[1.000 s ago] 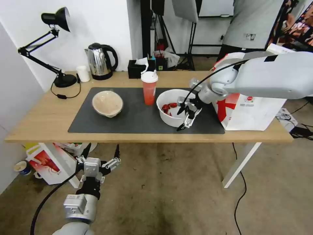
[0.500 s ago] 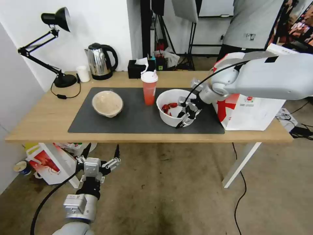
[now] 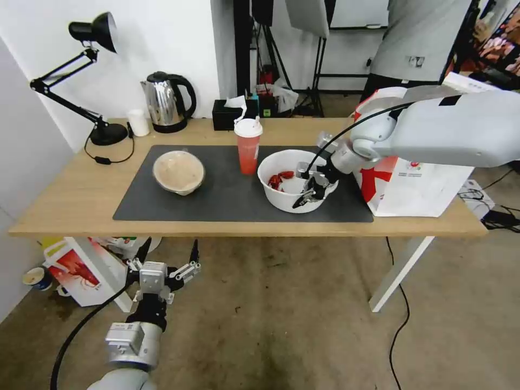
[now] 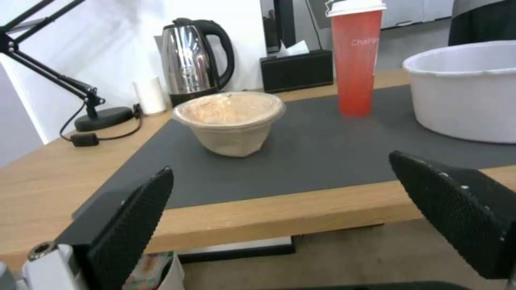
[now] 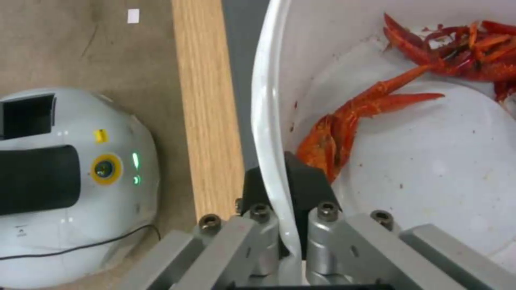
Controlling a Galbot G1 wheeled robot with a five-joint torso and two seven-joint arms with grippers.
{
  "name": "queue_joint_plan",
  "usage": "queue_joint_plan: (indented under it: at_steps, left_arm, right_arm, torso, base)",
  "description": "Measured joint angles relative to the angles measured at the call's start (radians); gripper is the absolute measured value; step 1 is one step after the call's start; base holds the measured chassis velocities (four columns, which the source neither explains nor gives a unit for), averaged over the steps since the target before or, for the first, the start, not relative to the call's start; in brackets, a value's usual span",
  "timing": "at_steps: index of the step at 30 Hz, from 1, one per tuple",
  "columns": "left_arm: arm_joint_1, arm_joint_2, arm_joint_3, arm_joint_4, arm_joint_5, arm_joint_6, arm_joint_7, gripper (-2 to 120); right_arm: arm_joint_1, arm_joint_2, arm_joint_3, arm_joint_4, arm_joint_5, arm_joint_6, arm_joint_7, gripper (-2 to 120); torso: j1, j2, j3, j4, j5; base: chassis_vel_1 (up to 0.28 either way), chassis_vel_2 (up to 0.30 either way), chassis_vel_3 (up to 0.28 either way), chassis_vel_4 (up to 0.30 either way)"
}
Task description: Pick up the trash from the table and place it into the takeout bag.
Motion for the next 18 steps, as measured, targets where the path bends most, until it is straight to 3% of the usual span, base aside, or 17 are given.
queue_joint_plan:
  at_steps: [18]
  left_arm:
    - [0.000, 0.000, 0.000, 0.000, 0.000, 0.000, 0.000, 100]
  right_arm:
    - [0.057, 0.067, 0.009, 0.046, -0.001, -0.007, -0.034, 0]
  torso:
    - [0.000, 0.000, 0.000, -0.0001, 0.0000]
  base:
    - [0.000, 0.000, 0.000, 0.000]
